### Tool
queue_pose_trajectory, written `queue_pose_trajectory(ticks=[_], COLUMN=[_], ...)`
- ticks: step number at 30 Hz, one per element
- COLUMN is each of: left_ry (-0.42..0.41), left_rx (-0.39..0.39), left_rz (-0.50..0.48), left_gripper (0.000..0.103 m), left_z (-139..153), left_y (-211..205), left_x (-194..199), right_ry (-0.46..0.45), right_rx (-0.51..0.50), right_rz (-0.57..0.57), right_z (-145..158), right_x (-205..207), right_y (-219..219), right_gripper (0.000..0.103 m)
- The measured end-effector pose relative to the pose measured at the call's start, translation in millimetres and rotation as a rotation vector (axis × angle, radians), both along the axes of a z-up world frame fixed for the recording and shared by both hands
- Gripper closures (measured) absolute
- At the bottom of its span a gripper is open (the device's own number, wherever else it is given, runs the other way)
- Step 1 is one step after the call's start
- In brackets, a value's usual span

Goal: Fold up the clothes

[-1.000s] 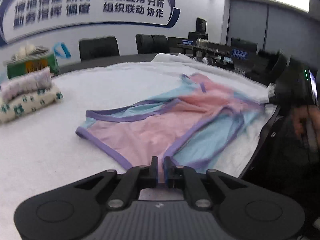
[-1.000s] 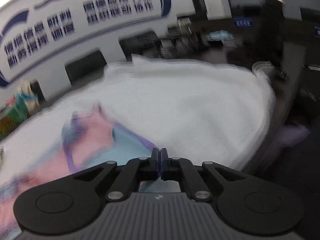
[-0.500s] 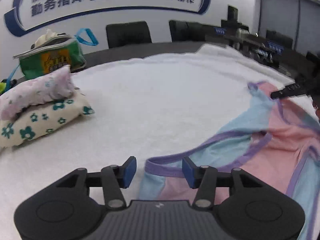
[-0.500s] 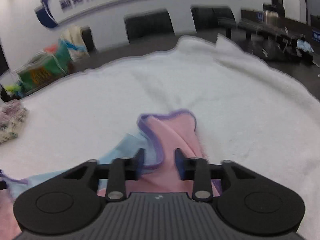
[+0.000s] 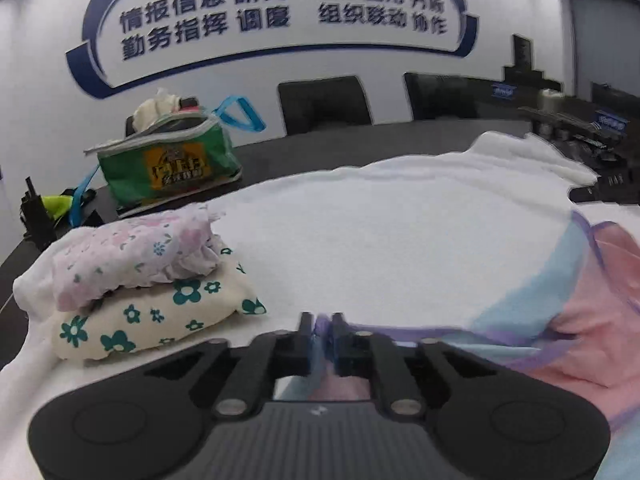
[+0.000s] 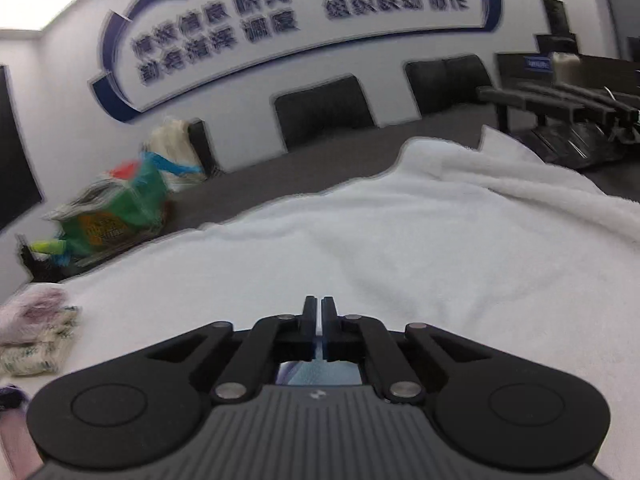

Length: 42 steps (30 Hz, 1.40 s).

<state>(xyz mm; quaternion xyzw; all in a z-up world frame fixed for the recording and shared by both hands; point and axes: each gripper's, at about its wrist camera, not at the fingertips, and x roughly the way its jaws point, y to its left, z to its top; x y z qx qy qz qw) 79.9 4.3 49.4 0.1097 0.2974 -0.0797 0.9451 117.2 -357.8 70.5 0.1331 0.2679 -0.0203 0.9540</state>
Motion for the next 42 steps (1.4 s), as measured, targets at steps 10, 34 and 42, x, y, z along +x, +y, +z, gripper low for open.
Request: queue_pose_trajectory(ticks=[10, 34, 42], left_ry=[-0.012, -0.017, -0.045], left_rx=[0.007, 0.175, 0.042], left_rz=[-0.280, -0.325, -0.253], left_gripper=[0.046, 0.071, 0.097], left_z=[-14.4, -37.2, -24.3], left_y=[7.0, -48.3, -36.7], left_x=[-167.3, -179.2, -180.2], right_ry=[-0.044, -0.093, 0.043], right_rx=[-0.076, -0.169, -0.201], right_rz=[0.243, 0.457, 0.381], right_z=[9.5, 3.5, -27.5], right_x=[-139.8, -230.6, -202.5], right_y=[-15.0, 59.8, 77.2], right_gripper=[0.062, 0.057, 0.101])
